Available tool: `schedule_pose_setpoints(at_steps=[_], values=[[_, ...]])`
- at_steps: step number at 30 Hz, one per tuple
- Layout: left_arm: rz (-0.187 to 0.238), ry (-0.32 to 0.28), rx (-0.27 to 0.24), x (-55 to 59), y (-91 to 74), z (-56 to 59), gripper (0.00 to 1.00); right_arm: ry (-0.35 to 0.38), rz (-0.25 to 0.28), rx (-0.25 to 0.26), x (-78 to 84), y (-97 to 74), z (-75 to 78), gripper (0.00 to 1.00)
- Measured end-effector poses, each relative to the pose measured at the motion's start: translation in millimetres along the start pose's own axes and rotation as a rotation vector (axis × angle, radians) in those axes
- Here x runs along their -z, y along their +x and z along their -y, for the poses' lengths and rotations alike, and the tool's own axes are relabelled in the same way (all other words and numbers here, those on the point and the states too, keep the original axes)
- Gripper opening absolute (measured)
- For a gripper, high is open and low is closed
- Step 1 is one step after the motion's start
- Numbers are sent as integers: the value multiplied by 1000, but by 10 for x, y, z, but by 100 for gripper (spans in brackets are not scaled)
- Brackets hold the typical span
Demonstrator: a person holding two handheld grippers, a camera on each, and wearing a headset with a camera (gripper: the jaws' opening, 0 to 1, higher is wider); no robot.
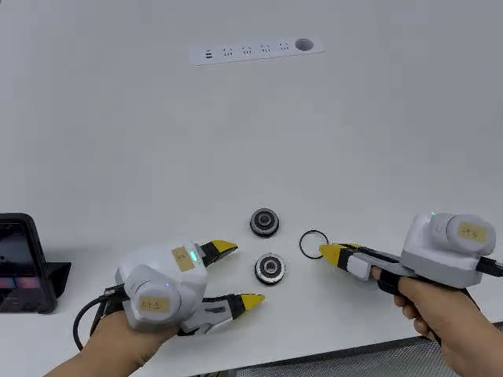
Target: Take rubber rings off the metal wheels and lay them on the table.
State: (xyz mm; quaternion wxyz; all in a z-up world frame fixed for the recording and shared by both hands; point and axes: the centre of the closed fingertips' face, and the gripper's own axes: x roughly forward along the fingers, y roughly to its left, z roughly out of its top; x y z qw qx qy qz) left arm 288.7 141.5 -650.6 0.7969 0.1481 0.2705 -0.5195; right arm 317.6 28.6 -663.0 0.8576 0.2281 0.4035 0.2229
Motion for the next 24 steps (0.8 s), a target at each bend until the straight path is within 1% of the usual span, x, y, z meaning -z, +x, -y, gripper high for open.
schedule_pose_setpoints(at_steps=[2,4,8,13,17,24], values=[[2,-1,2,-7,2,1,49,-25,-1,8,-2,-6,2,23],[4,-1,2,-18,5,-2,49,-39,4,10,-11,-18,-5,24],[17,1,2,-73,13,-5,46,-33,9,-15,-22,-13,-60,24],[20,5,5,-101,42,-8,43,-35,5,-41,-10,8,-150,24],[21,10,11,-124,65,1,39,-32,4,-60,-1,30,-208,24],[20,17,28,-178,120,37,31,-34,-14,-96,60,62,-318,24]])
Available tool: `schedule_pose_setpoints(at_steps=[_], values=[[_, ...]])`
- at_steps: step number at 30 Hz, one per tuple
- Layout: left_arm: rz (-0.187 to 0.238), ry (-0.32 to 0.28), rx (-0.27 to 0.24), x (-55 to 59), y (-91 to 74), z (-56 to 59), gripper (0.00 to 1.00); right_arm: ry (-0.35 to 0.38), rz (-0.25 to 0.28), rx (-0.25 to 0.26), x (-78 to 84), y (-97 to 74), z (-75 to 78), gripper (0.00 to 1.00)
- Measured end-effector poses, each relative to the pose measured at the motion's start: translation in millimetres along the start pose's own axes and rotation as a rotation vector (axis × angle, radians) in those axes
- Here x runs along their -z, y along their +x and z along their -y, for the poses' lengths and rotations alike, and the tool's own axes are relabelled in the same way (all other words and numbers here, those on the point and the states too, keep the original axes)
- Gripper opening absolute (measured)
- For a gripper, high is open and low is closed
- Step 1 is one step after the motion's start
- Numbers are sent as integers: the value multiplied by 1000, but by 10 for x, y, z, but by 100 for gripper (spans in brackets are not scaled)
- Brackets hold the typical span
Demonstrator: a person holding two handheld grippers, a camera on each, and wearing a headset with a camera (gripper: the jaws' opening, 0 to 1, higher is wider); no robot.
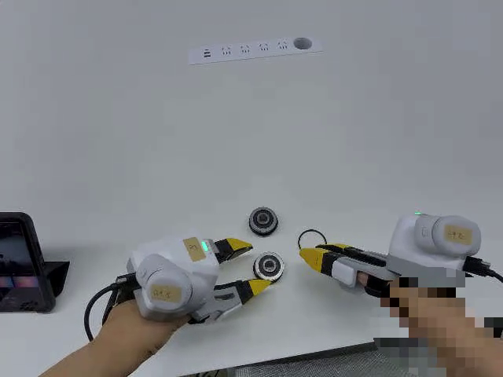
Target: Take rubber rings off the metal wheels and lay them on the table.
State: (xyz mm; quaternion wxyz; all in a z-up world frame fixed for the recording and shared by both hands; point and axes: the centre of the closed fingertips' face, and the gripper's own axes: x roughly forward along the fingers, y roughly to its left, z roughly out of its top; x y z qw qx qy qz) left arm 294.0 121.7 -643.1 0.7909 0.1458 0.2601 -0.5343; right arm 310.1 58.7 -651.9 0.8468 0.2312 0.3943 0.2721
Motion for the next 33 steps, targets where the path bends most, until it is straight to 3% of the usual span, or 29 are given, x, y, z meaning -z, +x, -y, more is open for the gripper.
schedule_pose_setpoints(at_steps=[14,33], values=[[-28,8,36,21,102,71,22,26,-13,-32,95,28,-75,22],[-46,41,33,22,159,52,14,36,-61,-106,171,191,-255,22]])
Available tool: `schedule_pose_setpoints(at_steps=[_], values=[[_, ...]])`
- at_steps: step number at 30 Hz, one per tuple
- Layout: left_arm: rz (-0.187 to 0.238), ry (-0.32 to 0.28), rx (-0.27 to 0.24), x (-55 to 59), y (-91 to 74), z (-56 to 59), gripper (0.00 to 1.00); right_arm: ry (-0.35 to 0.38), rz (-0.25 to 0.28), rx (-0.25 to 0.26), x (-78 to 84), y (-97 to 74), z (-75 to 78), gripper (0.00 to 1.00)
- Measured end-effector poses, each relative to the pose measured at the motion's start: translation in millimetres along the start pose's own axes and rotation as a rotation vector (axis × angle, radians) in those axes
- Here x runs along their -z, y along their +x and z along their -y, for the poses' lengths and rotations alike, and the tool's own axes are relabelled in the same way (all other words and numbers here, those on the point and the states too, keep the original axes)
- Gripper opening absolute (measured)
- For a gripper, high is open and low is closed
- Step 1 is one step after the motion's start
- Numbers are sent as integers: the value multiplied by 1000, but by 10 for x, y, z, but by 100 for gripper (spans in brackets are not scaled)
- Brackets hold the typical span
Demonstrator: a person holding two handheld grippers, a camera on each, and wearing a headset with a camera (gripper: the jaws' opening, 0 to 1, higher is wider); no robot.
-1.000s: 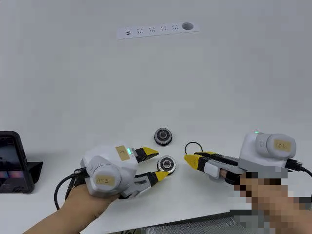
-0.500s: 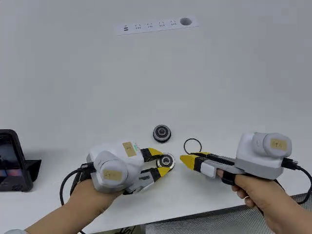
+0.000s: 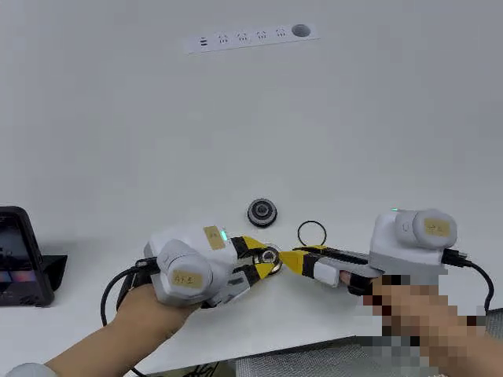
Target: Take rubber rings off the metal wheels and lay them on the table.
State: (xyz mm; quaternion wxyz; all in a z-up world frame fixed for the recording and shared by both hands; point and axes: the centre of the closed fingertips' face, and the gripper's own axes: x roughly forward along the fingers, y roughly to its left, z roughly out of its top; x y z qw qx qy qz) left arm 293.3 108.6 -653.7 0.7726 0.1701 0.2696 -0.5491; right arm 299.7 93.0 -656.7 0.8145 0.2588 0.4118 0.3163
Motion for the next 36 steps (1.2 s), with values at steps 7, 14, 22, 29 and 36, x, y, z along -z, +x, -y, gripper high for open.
schedule_pose_setpoints(at_steps=[7,14,22,29,36], values=[[5,-4,-3,3,-11,0,14,-5,-18,-18,-22,96,-27,22],[7,-8,-7,4,-15,-1,14,3,-39,-36,-2,159,-47,23],[9,-11,-9,3,-22,-1,14,33,-59,-55,24,155,-62,24],[9,-12,-10,9,-20,-5,14,50,-87,-80,81,72,-85,22],[9,-14,-12,10,-22,-3,14,70,-85,-85,110,35,-109,22]])
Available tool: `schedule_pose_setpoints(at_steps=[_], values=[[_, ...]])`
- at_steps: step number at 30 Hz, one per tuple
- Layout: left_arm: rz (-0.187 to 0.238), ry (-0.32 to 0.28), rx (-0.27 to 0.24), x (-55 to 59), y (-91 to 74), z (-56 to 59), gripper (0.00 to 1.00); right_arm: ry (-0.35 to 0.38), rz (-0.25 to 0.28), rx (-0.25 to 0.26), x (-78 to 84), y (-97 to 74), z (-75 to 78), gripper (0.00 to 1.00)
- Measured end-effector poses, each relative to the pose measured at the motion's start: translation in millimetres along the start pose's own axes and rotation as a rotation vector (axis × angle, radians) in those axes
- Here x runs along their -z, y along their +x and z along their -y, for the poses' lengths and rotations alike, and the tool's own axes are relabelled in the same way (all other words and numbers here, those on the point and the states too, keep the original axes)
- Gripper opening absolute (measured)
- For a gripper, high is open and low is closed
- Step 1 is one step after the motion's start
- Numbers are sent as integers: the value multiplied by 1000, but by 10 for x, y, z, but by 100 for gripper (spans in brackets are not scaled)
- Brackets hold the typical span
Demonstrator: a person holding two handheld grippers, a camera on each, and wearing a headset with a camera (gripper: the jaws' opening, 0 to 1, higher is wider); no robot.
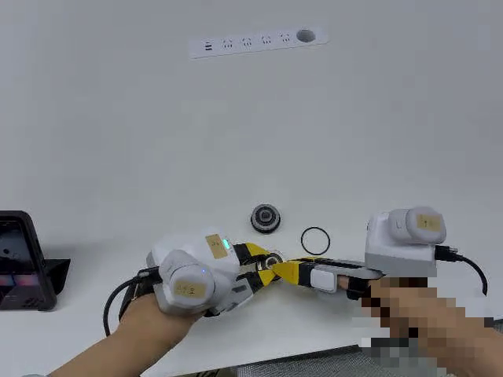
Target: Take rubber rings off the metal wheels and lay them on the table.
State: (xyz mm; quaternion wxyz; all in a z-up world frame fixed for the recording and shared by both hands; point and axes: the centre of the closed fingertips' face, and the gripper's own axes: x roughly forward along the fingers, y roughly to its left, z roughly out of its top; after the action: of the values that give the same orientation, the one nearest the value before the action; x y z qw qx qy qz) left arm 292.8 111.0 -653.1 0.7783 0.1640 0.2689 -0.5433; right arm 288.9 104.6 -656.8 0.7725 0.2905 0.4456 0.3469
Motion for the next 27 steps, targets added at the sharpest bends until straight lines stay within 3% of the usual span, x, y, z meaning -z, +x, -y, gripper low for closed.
schedule_pose_setpoints(at_steps=[18,27], values=[[0,-3,-1,-2,1,-1,14,-9,16,43,-17,-39,93,5],[1,-5,0,-1,4,-3,14,-20,18,48,-28,-45,99,2]])
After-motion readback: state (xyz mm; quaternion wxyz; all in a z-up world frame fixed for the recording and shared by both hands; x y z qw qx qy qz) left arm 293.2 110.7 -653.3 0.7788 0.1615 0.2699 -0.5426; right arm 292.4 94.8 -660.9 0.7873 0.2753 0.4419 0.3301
